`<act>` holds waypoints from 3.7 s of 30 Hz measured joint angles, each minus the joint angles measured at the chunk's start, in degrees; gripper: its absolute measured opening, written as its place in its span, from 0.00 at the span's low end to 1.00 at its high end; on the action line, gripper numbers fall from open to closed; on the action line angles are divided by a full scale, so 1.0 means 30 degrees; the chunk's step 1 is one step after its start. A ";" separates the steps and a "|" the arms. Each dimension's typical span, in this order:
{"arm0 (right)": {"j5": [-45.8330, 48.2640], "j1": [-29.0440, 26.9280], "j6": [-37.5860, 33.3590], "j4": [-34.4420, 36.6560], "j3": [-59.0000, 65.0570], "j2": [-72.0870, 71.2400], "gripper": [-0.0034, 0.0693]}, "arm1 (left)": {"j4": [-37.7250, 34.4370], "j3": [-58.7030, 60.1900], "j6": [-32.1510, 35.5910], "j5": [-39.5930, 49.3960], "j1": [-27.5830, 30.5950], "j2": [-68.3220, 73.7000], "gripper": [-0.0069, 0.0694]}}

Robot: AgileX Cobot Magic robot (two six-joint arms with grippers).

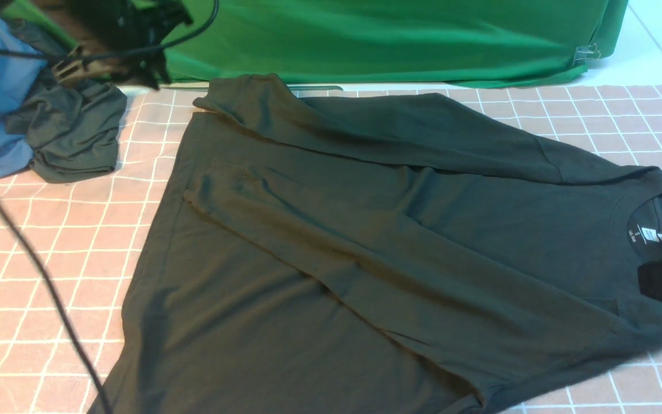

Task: Fold a long-sleeved shirt over a pink coffee tablecloth.
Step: 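Grab the top left corner of the dark shirt with the left gripper, then fold the left side of the dark shirt inward over its body with the left gripper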

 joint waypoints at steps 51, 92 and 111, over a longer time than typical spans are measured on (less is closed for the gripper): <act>-0.0496 0.0000 0.0488 0.0004 0.0000 0.0000 0.37 | -0.2766 -0.5633 0.2675 0.2031 -0.0245 0.3661 0.15; 0.0475 0.0000 -0.0434 0.0004 0.0000 0.0000 0.37 | 0.2035 0.6639 0.0145 0.5840 -0.4851 -0.5785 0.15; 0.0442 0.0000 -0.0434 0.0004 0.0000 0.0000 0.37 | 0.3808 1.0900 -0.0559 0.5759 -0.4910 -0.6073 0.15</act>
